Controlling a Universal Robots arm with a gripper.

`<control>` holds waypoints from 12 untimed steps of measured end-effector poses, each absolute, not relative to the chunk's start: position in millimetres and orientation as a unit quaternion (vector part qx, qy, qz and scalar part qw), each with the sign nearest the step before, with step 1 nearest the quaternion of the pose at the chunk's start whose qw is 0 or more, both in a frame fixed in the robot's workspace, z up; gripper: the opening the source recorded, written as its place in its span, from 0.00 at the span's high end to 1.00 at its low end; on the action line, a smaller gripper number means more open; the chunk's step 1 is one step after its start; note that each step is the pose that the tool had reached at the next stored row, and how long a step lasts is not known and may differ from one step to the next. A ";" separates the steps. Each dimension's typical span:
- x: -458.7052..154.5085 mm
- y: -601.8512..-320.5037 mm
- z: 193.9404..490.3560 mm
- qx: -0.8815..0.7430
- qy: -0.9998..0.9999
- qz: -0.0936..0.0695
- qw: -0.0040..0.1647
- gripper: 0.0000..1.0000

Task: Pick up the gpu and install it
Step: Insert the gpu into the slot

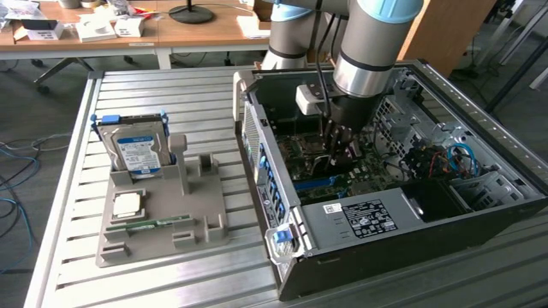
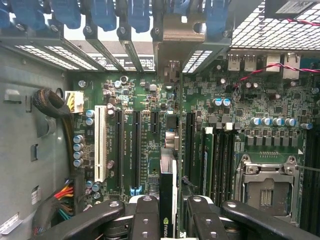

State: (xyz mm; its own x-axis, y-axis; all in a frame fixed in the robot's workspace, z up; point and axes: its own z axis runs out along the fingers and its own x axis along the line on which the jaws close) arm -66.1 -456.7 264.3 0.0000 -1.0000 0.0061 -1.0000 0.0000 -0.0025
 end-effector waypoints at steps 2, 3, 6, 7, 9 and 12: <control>-66.2 -456.8 263.7 0.707 -0.707 0.003 0.001 0.74; -66.3 -456.8 263.0 0.707 -0.707 0.003 0.001 0.74; -66.3 -456.8 262.8 0.707 -0.707 0.003 0.001 0.74; -66.3 -456.8 262.7 0.707 -0.707 0.003 0.001 0.74; -67.7 -456.7 262.5 0.707 -0.707 0.003 0.001 0.74; -69.0 -456.7 262.5 0.707 -0.707 0.003 0.001 0.74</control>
State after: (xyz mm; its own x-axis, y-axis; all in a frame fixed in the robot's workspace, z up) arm -69.0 -456.7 262.5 -0.0001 -1.0000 0.0060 -1.0000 0.0000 -0.0026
